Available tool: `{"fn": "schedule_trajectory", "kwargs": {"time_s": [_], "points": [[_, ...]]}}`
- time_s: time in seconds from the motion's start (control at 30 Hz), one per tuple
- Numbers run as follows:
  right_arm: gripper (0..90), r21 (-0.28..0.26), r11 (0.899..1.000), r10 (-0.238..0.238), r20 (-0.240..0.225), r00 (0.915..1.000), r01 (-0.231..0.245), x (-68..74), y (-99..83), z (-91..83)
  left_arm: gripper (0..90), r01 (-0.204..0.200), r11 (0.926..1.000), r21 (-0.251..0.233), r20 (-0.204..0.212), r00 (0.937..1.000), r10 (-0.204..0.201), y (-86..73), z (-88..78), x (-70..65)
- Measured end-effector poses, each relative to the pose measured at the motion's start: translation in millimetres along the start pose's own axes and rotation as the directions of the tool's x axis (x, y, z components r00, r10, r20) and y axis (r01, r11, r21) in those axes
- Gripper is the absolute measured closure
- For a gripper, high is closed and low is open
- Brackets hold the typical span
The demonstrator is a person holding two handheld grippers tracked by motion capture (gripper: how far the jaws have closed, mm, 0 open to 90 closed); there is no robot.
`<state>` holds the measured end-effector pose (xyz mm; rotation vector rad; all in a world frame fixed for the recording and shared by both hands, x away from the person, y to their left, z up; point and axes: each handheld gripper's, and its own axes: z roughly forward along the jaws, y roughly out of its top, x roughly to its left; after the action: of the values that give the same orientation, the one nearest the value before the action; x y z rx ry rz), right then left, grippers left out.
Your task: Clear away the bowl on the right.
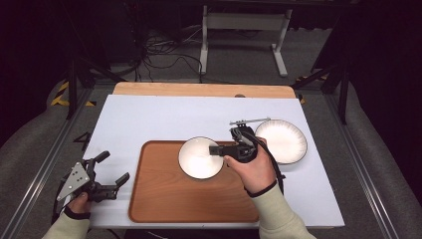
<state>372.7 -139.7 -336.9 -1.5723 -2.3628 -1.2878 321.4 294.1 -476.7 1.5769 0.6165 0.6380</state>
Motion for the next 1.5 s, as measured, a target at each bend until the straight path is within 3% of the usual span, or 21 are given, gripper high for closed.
{"fn": "schedule_trajectory", "kwargs": {"time_s": [0.2,0.63,1.5], "points": [[80.3,0.03,1.0,-0.002,-0.007,1.0,0.003,0.4,-3.7,14.7,0.3,-0.001,1.0,-0.001,-0.001,1.0,0.001,0.0,0.0,0.0],[80.0,0.124,0.992,-0.015,0.035,0.9993,0.011,-6.1,-14.4,49.2,0.3,-0.001,1.0,-0.001,-0.001,1.0,0.001,0.0,-0.1,0.1],[79.1,0.2,0.979,-0.044,0.089,0.995,0.026,-16.9,-24.7,71.5,0.3,0.001,1.0,-0.001,0.0,1.0,-0.001,-0.1,-0.1,0.0]]}}
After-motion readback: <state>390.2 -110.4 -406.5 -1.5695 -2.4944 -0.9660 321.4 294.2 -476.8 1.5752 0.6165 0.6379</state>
